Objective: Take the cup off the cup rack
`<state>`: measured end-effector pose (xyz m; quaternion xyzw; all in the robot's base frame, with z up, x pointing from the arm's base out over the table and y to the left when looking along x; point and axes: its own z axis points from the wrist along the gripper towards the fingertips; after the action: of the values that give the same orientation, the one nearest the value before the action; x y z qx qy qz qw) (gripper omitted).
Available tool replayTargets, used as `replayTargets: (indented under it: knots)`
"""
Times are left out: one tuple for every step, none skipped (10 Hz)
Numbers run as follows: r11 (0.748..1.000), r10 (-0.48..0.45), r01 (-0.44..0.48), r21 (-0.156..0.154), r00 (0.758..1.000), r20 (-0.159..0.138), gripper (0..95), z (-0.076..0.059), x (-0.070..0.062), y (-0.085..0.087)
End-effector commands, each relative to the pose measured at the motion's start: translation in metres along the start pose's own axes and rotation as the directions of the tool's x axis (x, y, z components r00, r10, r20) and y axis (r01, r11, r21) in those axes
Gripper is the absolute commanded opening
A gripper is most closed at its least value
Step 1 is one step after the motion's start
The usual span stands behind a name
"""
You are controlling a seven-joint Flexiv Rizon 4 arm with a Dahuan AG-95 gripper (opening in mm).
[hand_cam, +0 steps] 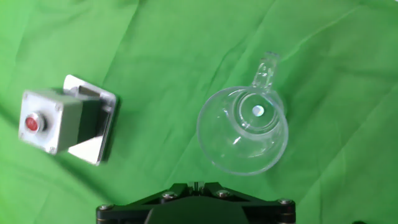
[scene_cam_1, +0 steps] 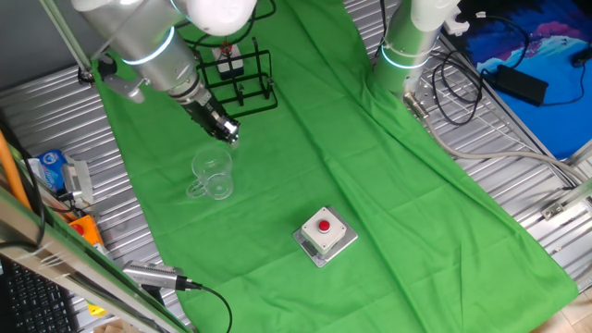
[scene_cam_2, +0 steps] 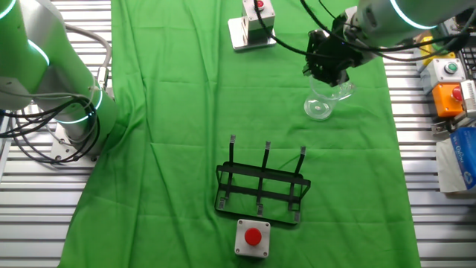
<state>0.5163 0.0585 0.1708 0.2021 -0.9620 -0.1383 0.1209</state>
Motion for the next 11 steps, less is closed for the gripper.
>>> replayTargets:
  knots:
    - [1.000,-0.001,0.001,-0.007,1.000,-0.016,0.0,-0.001,-0.002,-0.001]
    - [1.000,-0.019,0.019,-0.002,0.999,-0.027,0.0,-0.001,-0.002,-0.001]
    - [0.999,-0.035,0.035,0.003,0.999,-0.040,0.0,-0.002,0.001,-0.004]
    - [0.998,-0.068,0.068,0.005,0.996,-0.053,0.0,-0.007,0.007,-0.017]
    - [0.996,-0.085,0.086,0.009,0.995,-0.053,0.0,-0.009,0.010,-0.028]
    - [0.994,-0.108,0.109,0.017,0.993,-0.052,0.0,-0.012,0.012,-0.044]
    - [0.991,-0.129,0.131,0.032,0.990,-0.055,0.0,-0.016,0.010,-0.058]
    - [0.982,-0.171,0.175,0.077,0.984,-0.060,0.0,-0.026,0.003,-0.083]
    - [0.971,-0.210,0.215,0.106,0.976,-0.055,0.0,-0.034,-0.005,-0.104]
    - [0.960,-0.237,0.238,0.148,0.971,-0.027,0.0,-0.040,-0.012,-0.120]
    - [0.924,-0.276,0.263,0.278,0.961,0.009,0.0,-0.045,-0.020,-0.135]
